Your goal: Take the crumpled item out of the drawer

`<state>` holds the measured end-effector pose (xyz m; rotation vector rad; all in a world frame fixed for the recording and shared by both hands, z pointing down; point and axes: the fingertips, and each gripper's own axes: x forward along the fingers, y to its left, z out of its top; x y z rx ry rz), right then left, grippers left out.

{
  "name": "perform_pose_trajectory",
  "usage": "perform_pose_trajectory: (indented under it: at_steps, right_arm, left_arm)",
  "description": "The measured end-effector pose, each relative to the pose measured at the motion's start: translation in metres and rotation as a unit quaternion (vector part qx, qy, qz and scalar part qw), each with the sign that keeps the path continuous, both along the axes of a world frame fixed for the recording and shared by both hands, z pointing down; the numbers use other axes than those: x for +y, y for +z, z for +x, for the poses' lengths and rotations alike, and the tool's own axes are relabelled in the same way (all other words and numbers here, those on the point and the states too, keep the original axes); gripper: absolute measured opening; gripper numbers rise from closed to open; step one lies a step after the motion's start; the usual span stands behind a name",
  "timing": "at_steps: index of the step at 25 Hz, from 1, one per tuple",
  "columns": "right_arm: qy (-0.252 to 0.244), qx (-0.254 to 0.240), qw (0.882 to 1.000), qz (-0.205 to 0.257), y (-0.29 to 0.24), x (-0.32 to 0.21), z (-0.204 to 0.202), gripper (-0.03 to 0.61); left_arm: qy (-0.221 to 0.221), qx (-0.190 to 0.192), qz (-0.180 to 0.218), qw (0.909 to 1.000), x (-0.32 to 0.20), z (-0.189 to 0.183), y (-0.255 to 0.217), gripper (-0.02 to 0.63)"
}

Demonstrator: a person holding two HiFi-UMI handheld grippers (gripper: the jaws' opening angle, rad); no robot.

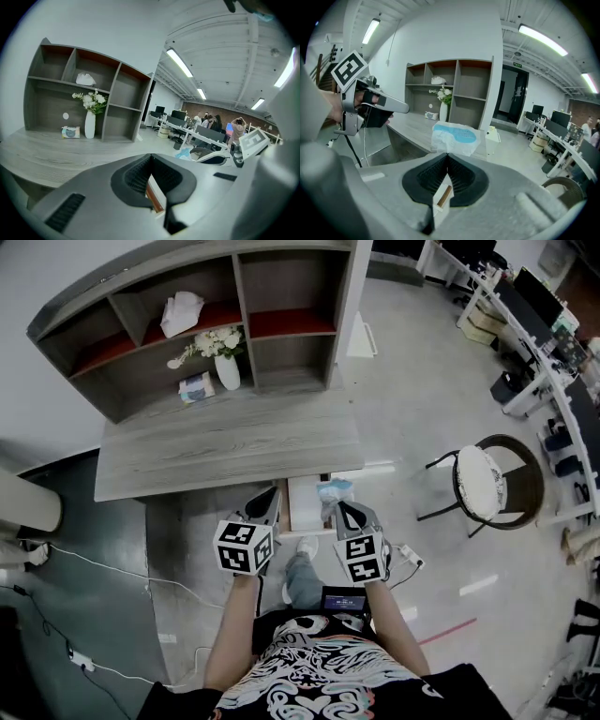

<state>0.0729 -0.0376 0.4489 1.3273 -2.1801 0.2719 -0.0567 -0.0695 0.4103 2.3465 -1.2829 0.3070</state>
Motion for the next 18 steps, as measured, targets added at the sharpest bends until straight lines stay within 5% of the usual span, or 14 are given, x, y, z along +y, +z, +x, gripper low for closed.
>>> perform_pose_trajectory:
  at_steps: [18]
  right_arm:
    - [0.007, -0.013, 1.0, 0.004, -0.007, 0.014, -0.002, 0.008]
  left_arm:
    - [-0.001, 0.0, 0.008, 1.0, 0.013, -0.003, -0.005, 0.0]
